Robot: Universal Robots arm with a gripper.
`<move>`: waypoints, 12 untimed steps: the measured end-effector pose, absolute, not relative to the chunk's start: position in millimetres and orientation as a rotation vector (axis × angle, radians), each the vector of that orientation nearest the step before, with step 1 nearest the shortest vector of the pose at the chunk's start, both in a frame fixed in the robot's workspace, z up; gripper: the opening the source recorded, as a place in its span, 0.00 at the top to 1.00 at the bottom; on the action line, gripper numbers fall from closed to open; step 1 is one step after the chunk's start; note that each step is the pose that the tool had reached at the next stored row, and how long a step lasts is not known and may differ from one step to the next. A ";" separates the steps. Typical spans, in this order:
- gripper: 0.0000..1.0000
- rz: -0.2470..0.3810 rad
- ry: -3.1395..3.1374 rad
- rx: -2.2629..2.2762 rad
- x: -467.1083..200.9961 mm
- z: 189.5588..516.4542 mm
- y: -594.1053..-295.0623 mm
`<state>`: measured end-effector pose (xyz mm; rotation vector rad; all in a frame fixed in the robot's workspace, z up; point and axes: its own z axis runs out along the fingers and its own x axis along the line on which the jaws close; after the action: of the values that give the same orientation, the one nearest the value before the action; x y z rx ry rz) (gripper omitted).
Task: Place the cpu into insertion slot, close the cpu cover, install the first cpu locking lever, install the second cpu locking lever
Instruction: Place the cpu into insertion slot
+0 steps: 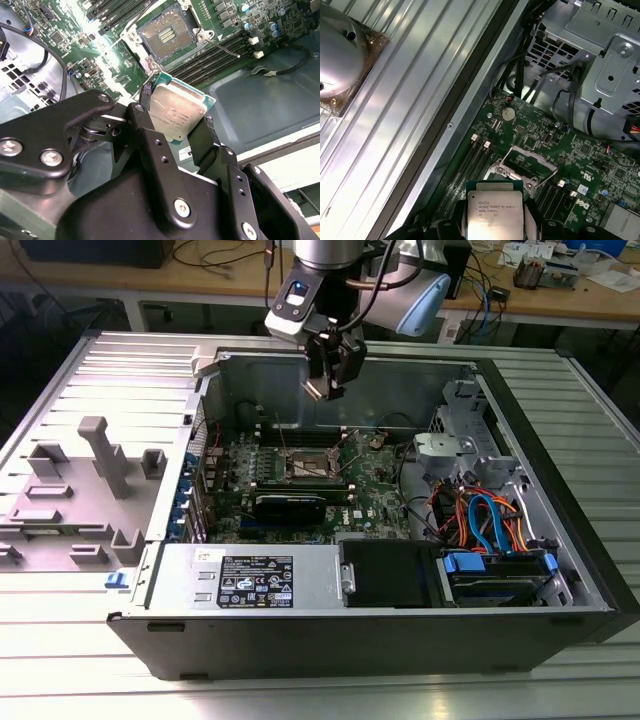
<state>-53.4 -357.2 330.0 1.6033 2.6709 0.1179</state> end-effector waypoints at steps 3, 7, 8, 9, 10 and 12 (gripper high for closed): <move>0.45 0.117 2.638 1.653 -53.5 327.5 -357.5; 0.45 0.117 2.617 1.685 -53.5 325.4 -358.3; 0.45 0.116 2.609 1.698 -53.4 325.0 -358.4; 0.45 0.116 2.596 1.716 -53.4 324.2 -358.5; 0.45 0.116 2.585 1.732 -53.4 323.5 -358.5; 0.45 0.109 2.555 1.770 -53.5 320.4 -358.6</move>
<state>-53.5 -358.6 320.4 1.7699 2.5550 0.1090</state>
